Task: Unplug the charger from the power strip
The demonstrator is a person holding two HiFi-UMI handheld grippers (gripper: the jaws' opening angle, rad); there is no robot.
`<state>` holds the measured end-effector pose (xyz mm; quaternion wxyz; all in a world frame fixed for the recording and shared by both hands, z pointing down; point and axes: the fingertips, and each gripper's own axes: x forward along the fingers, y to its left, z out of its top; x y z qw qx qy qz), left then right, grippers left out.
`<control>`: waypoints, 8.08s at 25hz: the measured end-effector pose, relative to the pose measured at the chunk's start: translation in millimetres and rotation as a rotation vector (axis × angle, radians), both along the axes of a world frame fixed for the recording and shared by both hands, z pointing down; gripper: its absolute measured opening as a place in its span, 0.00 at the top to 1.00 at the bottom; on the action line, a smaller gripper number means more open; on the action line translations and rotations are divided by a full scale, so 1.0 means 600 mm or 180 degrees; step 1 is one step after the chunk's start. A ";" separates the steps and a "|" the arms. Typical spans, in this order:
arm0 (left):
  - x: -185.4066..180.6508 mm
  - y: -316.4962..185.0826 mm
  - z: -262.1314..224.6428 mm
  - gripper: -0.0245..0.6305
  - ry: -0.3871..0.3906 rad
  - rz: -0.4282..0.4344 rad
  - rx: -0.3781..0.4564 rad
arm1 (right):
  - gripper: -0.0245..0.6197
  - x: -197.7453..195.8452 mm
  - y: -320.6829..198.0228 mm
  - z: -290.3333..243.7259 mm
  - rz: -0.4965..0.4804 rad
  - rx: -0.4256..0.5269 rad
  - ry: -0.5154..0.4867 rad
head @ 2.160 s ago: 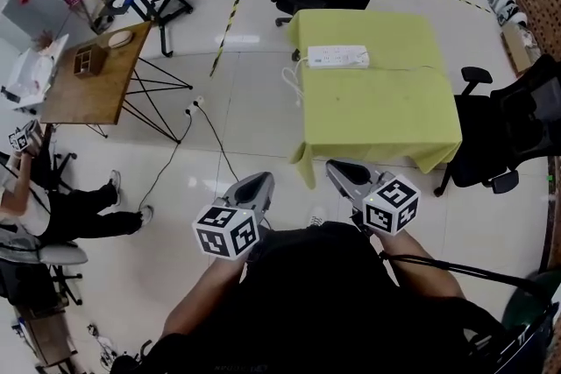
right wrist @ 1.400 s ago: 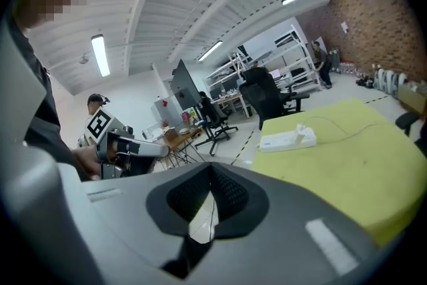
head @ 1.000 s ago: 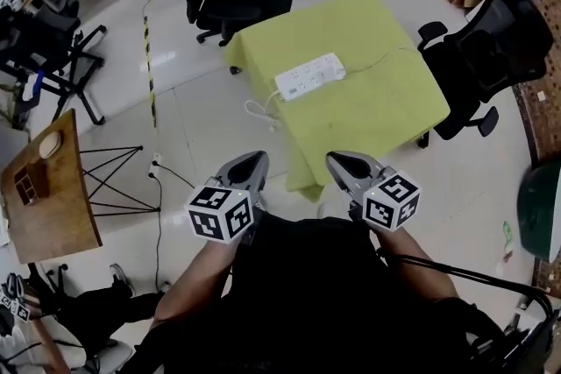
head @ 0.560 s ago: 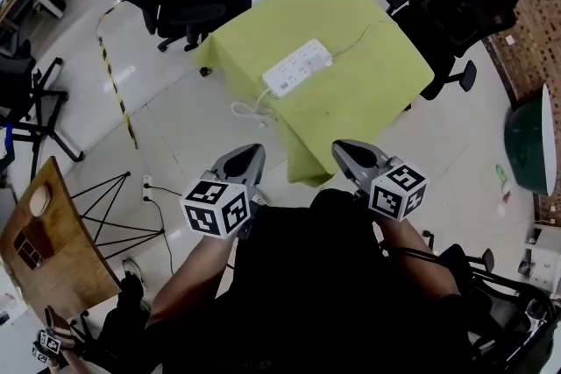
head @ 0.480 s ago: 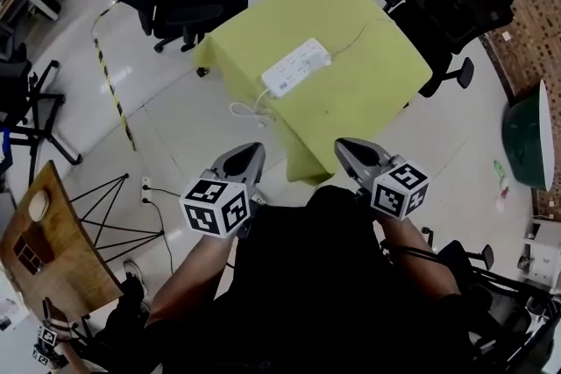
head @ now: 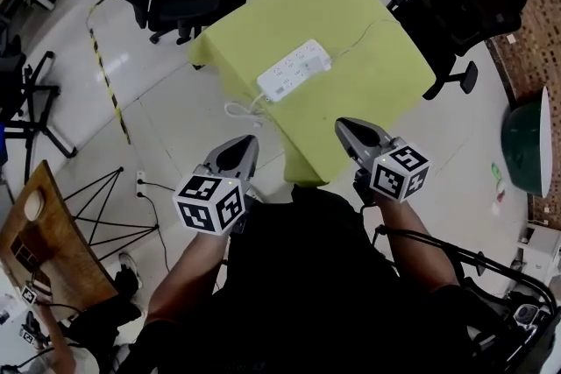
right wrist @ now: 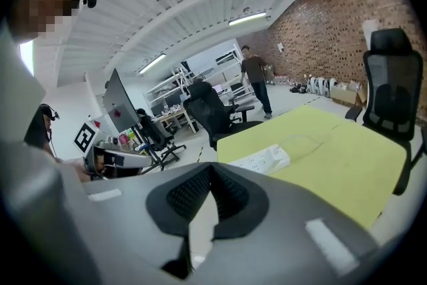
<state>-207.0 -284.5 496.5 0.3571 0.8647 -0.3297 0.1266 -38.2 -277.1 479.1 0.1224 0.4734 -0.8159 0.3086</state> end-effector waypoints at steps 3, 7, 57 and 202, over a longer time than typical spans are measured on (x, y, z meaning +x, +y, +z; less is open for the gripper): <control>0.007 -0.016 0.006 0.95 -0.0039 -0.0100 -0.0020 | 0.96 0.017 -0.033 0.019 -0.0078 0.0005 0.0092; 0.006 -0.040 0.019 0.95 -0.0168 -0.0162 -0.0006 | 0.96 0.041 -0.079 0.046 -0.0101 0.0028 0.0148; -0.025 -0.024 0.084 0.95 -0.0447 -0.0741 -0.0500 | 0.75 0.078 -0.301 0.266 -0.0134 -0.0113 0.0582; 0.704 0.692 -0.092 0.95 -0.0276 -0.2147 0.0373 | 0.96 0.604 0.598 -0.117 -0.2425 0.0667 -0.0602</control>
